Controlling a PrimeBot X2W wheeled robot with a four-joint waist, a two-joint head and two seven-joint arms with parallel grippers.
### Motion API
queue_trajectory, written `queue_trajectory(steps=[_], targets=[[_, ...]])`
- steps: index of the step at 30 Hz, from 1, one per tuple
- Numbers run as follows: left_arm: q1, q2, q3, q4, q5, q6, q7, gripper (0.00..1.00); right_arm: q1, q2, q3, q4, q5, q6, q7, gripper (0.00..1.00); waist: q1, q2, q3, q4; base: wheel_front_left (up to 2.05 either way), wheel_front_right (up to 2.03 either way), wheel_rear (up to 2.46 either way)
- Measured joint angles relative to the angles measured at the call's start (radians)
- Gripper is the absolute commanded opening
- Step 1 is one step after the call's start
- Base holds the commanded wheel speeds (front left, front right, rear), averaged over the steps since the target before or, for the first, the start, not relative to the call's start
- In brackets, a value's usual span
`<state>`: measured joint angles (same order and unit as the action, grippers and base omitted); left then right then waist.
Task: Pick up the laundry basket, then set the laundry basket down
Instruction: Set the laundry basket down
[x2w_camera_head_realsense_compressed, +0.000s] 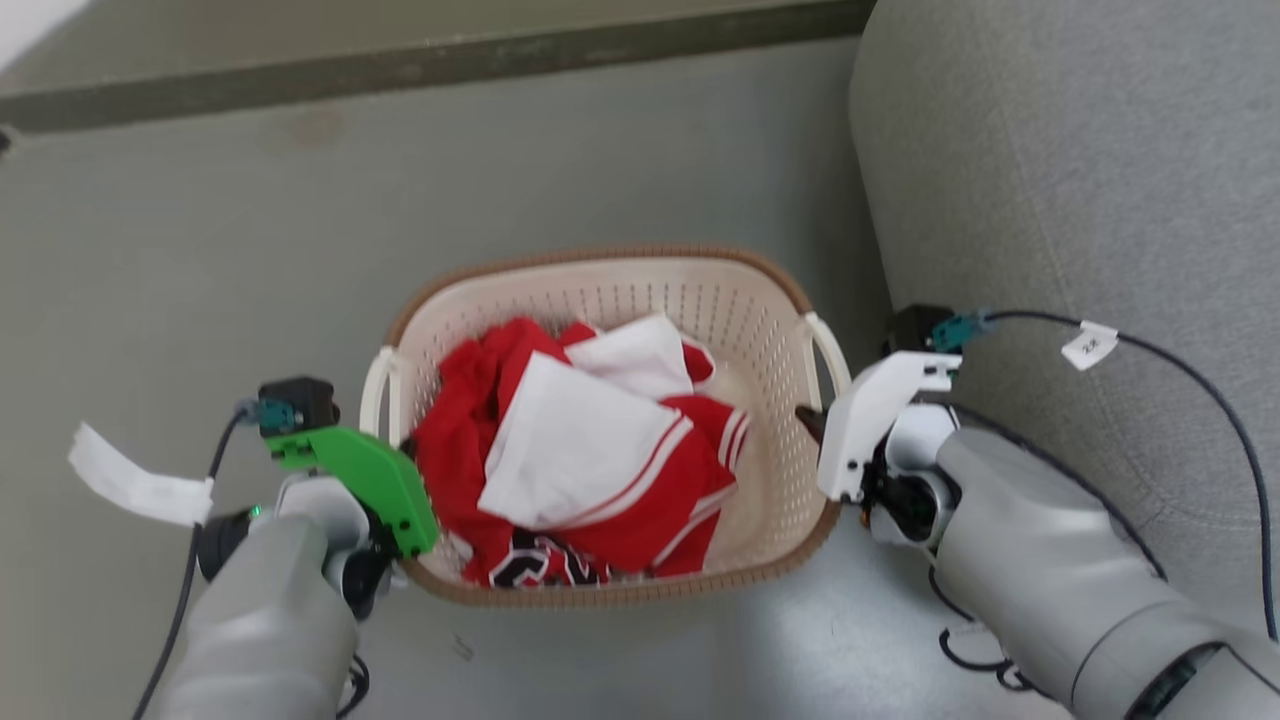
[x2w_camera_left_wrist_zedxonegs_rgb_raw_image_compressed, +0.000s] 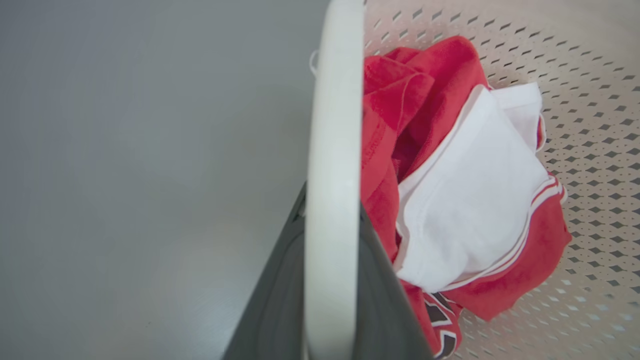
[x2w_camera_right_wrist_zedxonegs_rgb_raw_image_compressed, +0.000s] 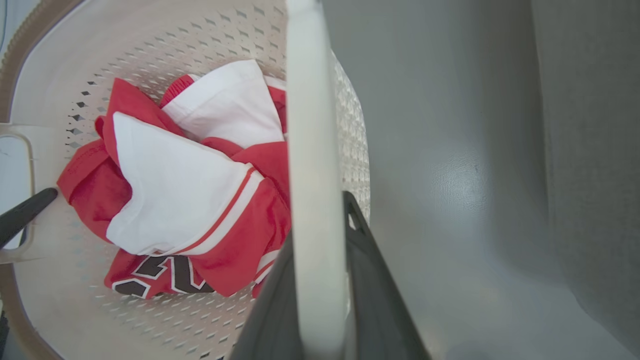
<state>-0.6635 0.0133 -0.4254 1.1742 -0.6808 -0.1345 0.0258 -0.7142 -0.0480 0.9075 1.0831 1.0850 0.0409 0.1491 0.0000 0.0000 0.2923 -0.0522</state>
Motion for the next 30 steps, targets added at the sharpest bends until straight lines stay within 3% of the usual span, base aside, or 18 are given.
queue_trajectory(steps=[30], targets=[[-0.267, 0.03, 0.008, -0.079, 0.027, 0.021, -0.09, 0.0, -0.295, -0.013, -0.021, -0.001, -0.031, -0.024, -0.105, 0.0, 0.0001, 0.0, 0.389, 0.015, 0.0, 0.0, 0.0]])
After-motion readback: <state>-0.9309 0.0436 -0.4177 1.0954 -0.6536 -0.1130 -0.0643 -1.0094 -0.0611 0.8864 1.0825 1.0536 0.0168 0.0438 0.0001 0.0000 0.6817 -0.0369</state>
